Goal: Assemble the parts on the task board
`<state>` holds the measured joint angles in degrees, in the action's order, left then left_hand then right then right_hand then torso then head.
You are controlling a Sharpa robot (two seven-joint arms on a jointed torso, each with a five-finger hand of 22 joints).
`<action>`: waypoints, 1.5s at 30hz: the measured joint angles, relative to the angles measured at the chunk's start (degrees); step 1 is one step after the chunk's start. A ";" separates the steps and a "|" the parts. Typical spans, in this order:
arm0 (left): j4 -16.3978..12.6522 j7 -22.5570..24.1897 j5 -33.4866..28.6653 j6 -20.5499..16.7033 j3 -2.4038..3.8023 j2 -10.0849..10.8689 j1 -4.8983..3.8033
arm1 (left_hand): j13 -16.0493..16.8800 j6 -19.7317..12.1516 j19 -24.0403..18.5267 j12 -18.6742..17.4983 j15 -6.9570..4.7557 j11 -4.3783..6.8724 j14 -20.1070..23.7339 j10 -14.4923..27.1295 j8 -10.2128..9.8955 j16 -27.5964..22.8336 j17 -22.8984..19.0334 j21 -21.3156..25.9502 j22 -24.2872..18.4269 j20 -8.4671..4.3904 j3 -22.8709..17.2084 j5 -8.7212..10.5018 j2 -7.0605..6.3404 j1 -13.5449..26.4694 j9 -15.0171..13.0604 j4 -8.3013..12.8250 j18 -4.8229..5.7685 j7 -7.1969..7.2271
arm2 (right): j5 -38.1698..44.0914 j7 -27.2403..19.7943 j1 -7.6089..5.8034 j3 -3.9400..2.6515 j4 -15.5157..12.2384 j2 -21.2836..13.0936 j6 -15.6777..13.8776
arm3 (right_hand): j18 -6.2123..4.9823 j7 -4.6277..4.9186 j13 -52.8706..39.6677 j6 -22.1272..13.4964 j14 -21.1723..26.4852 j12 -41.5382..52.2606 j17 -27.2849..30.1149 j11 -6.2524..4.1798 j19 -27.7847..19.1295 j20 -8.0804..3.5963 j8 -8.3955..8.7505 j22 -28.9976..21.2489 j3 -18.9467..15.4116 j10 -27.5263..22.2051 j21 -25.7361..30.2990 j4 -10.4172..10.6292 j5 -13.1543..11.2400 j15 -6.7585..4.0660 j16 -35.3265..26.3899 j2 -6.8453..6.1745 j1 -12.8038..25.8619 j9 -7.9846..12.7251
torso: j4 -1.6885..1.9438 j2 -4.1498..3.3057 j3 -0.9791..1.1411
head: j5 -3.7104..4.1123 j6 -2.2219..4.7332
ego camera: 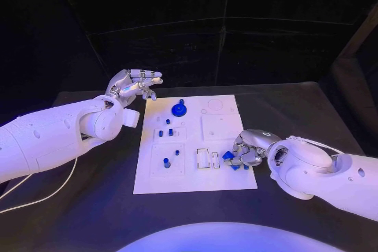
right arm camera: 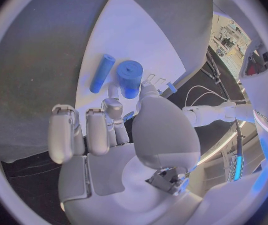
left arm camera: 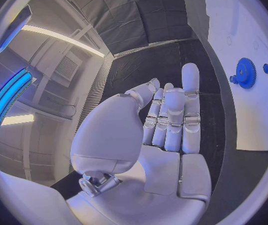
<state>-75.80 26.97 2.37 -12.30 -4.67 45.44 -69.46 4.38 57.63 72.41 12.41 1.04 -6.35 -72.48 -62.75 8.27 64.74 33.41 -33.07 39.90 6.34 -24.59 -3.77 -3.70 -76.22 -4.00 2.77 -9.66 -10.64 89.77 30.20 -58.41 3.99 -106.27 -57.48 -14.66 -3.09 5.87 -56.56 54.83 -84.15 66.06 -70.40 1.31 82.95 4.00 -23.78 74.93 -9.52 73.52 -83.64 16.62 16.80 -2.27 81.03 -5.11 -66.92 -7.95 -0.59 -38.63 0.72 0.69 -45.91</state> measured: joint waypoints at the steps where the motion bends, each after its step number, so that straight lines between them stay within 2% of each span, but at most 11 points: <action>1: 0.00 0.00 0.00 0.00 0.00 0.01 0.01 | 0.00 0.00 0.00 0.00 0.00 0.00 0.00 0.00 0.00 0.00 0.00 0.00 0.00 0.00 0.00 0.00 0.00 0.00 0.00 0.00 0.00 0.00 | 0.07 0.00 0.05 -0.04 0.09 0.17 -0.01 | 0.00 -0.17 -0.40 -0.02 0.08 0.19 -0.13 -0.20 0.00 0.00 -0.04 0.00 0.02 0.20 0.00 -0.02 0.76 -0.08 0.10 0.47 -0.47 0.00 | 0.00 0.01 -0.01 | 0.00 -0.03; 3: 0.00 0.00 0.00 0.00 0.00 0.02 0.01 | 0.00 0.00 0.00 0.00 0.00 0.00 0.00 0.00 0.00 0.00 0.00 0.00 0.00 0.00 0.00 0.00 0.00 0.00 0.00 0.00 0.00 0.00 | 0.19 -0.01 0.10 -0.08 0.35 0.48 -0.01 | 0.00 -0.18 -1.06 -0.01 0.20 0.44 -0.43 -0.29 0.00 0.00 -0.60 0.00 0.25 0.29 0.00 -0.25 1.60 -0.21 0.10 1.24 -1.28 0.00 | 0.01 0.01 -0.01 | 0.00 -0.07; 6: 0.00 -0.01 0.00 0.00 0.00 0.05 0.02 | 0.00 0.00 0.00 0.00 0.00 0.00 0.00 0.00 0.00 0.00 0.00 0.00 0.00 0.00 0.00 0.00 0.00 0.00 0.00 0.00 0.00 0.00 | 0.37 -0.02 0.16 -0.14 0.66 0.87 -0.02 | -0.01 -0.28 -1.70 0.10 0.21 0.67 -0.75 -0.29 0.00 0.00 -0.93 0.00 0.30 0.70 -0.22 -0.31 2.58 -0.21 0.33 1.63 -2.68 0.00 | 0.06 0.02 -0.04 | 0.04 -0.12; 9: 0.00 -0.01 0.00 0.00 0.00 0.12 0.04 | 0.00 0.00 -0.18 0.00 0.00 0.00 0.00 0.00 0.00 0.00 0.00 0.23 0.00 0.18 0.00 0.00 0.00 0.00 0.00 0.00 0.00 0.00 | 0.60 -0.02 0.25 -0.17 0.76 1.15 -0.18 | -0.01 -0.27 -2.44 0.11 0.21 0.86 -1.07 -0.50 0.21 -0.21 -1.15 0.00 0.63 0.91 -0.22 -0.64 4.76 -0.21 0.33 1.91 -4.37 0.00 | 0.06 0.03 -0.04 | 0.04 -0.19; 11: -0.02 -0.01 0.00 0.00 0.00 0.13 0.04 | 0.00 0.00 -0.19 0.00 0.00 0.00 0.00 0.00 0.00 0.00 0.00 0.23 0.00 0.19 0.00 0.00 0.00 0.00 0.00 0.00 -0.01 0.00 | 0.72 -0.02 0.33 -0.17 0.73 1.22 -0.46 | 0.00 -0.46 -3.36 0.30 0.08 1.52 -1.30 -0.48 0.22 -0.22 -1.41 0.00 0.86 1.55 -0.47 -0.89 6.46 -0.33 0.51 2.59 -5.18 0.00 | 0.06 0.04 -0.04 | -0.04 -0.19; 16: -0.05 -0.02 0.00 0.01 0.00 0.23 0.05 | 0.00 0.00 -0.19 0.00 0.00 0.00 0.00 0.00 0.00 0.00 0.00 0.23 0.01 0.19 0.00 0.00 0.00 0.00 0.00 0.00 0.00 0.00 | 0.90 -0.02 0.66 0.07 -0.06 0.77 -2.20 | -0.01 -1.19 -6.04 1.43 0.01 3.18 -2.14 -1.00 0.65 -0.65 -1.91 -0.01 1.64 2.90 -0.62 -1.32 10.19 -0.86 0.91 4.08 -7.44 0.44 | 0.02 0.05 -0.04 | -0.23 -0.20; 20: -0.07 -0.02 0.00 0.01 0.00 0.27 0.08 | 0.00 0.00 -0.19 0.00 0.00 0.00 0.00 0.00 0.00 0.00 0.01 0.23 0.01 0.19 0.00 0.00 0.00 0.00 0.00 0.00 0.00 0.00 | 0.78 -0.04 1.05 0.36 -1.25 -0.12 -4.74 | -0.01 -1.25 -7.48 1.76 0.30 3.96 -2.91 -0.81 0.83 -0.83 -1.97 -0.01 1.88 3.27 -1.07 -1.56 11.87 -1.13 1.16 4.17 -8.12 0.47 | -0.01 0.06 -0.06 | -0.28 -0.19; 28: -0.08 -0.02 0.00 0.01 -0.01 0.21 0.11 | 0.00 0.00 -0.19 0.00 0.00 0.00 0.00 0.00 0.00 0.00 0.01 0.23 0.01 0.19 0.00 0.00 0.00 0.00 0.00 0.00 0.00 0.00 | -1.43 -0.88 1.02 0.29 -4.16 -0.13 -11.32 | -0.01 -1.05 -8.18 1.96 0.10 4.04 -3.32 -1.13 1.03 -1.03 -2.02 -0.01 1.87 4.00 -1.29 -0.77 12.37 -1.33 1.42 4.17 -8.12 0.47 | 0.09 0.09 -0.12 | -0.16 -0.02; 31: -0.12 -0.03 0.00 0.01 -0.01 0.21 0.13 | 0.00 0.00 -0.19 0.00 0.00 0.00 0.00 0.00 0.00 0.00 0.01 0.23 -0.01 0.19 0.00 0.00 0.00 0.00 0.00 0.00 0.00 0.00 | -2.78 -1.13 1.01 0.28 -4.29 0.99 -12.59 | -0.01 -0.86 -8.15 2.16 0.10 4.04 -3.32 -1.33 1.03 -1.03 -2.22 -0.01 1.52 4.20 -1.29 -0.42 12.37 -1.33 1.42 4.35 -7.94 0.47 | 0.13 0.09 -0.15 | -0.12 0.02; 41: -0.24 -0.05 0.00 0.02 -0.01 0.19 0.13 | 0.00 0.00 -0.19 0.00 0.00 0.00 0.00 0.00 0.00 0.00 0.01 0.23 -0.03 0.19 0.00 0.00 0.00 0.00 0.00 0.00 0.00 0.00 | -7.02 -0.51 1.00 0.27 -2.04 4.98 -12.06 | -0.01 -0.25 -8.98 3.19 0.18 3.76 -3.75 -1.83 1.00 -1.47 -2.69 -0.02 0.60 4.70 -1.29 -0.04 11.84 -1.87 1.42 7.00 -5.29 0.46 | 0.16 0.03 -0.20 | -0.55 -0.05; 45: -0.28 -0.05 0.00 0.02 -0.01 0.19 0.13 | 0.00 0.00 -0.19 0.00 0.00 0.00 0.00 0.00 0.00 0.00 0.01 0.23 -0.03 0.19 0.00 0.00 0.00 0.00 0.00 0.00 0.00 0.00 | -7.95 0.33 1.00 0.27 -1.17 6.19 -11.22 | -0.01 -0.41 -9.78 3.57 0.13 4.00 -3.99 -1.97 1.10 -1.79 -2.87 -0.02 -0.12 5.20 -1.29 0.05 11.05 -2.20 1.42 7.88 -4.41 0.46 | 0.16 0.01 -0.20 | -0.61 -0.09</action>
<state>-76.08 26.92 2.37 -12.28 -4.67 45.63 -69.34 4.38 57.63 72.22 12.41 1.04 -6.34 -72.48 -62.75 8.27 64.74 33.42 -32.84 39.87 6.53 -24.59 -3.77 -3.70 -76.22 -4.00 2.77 -9.66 -10.64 81.81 30.54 -57.41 4.26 -107.44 -51.29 -25.88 -3.10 5.46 -66.35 58.40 -84.02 70.06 -74.39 -0.66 84.05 2.21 -26.64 74.91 -9.64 78.72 -84.93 16.67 27.85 -4.47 82.45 2.77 -71.32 -7.49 -0.43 -38.62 0.52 0.08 -46.01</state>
